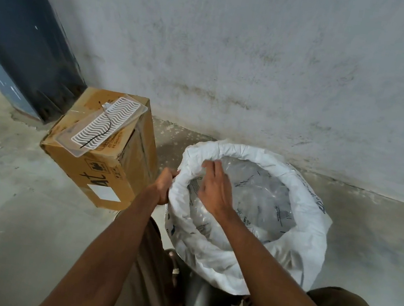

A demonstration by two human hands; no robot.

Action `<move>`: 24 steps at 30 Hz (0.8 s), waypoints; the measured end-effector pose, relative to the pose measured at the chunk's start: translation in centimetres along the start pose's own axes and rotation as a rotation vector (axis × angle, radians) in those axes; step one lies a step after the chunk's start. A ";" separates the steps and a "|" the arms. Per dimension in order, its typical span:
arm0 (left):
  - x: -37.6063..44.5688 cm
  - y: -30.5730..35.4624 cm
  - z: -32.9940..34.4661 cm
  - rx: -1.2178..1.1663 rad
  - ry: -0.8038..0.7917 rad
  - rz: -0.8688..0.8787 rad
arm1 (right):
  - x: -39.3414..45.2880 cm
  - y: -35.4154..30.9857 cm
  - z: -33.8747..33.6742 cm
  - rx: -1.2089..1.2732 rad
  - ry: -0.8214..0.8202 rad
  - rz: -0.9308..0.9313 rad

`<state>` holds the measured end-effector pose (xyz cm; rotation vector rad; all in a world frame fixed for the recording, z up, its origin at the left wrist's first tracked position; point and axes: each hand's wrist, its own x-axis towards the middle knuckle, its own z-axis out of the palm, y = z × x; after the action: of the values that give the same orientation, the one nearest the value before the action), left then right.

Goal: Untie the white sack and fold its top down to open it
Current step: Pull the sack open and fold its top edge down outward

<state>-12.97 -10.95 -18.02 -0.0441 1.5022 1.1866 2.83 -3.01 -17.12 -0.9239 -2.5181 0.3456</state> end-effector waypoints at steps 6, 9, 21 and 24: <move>0.0 0.0 -0.2 0.032 -0.065 0.028 | 6.9 1.7 -1.2 -0.449 -0.232 -0.153; 1.2 0.8 -0.2 0.161 -0.024 0.117 | 8.7 2.3 -0.9 -0.397 -0.304 -0.167; -0.5 3.7 7.4 1.732 0.453 0.836 | 15.3 1.8 -4.7 -0.081 -0.985 0.132; 0.8 4.1 8.2 1.767 0.537 0.820 | 15.6 2.3 -5.1 -0.064 -1.017 0.176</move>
<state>-9.80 -3.00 -14.60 1.6411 2.6758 -0.0386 -4.08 9.44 -8.64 -1.2007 -3.3497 1.0027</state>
